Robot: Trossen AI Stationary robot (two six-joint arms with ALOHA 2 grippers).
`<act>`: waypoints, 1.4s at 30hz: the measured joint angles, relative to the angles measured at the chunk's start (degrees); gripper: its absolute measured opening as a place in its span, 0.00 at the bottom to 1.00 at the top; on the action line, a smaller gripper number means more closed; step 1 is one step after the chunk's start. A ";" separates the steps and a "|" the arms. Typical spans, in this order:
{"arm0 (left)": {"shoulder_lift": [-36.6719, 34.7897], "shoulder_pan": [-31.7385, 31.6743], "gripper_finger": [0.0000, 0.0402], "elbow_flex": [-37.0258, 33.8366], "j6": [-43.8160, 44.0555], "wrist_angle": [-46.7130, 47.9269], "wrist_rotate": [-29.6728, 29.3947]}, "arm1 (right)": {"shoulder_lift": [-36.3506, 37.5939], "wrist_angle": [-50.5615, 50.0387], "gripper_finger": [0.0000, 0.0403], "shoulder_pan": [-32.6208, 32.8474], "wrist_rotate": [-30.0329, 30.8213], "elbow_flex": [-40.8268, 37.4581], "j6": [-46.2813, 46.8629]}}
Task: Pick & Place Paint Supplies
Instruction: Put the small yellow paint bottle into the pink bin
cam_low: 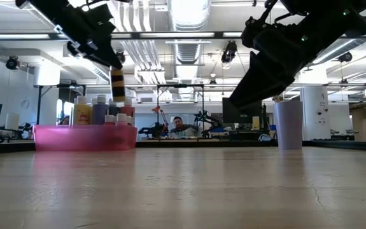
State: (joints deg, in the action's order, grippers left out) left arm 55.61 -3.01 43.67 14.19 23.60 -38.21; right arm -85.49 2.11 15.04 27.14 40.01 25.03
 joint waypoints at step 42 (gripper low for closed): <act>-1.91 -17.05 0.32 -7.36 2.68 -5.76 6.75 | 0.00 0.33 0.81 -0.84 -0.07 0.01 -1.26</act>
State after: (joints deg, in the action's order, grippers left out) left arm 53.70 -20.06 36.31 16.87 17.85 -31.46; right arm -85.49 2.44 14.20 27.07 40.03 23.77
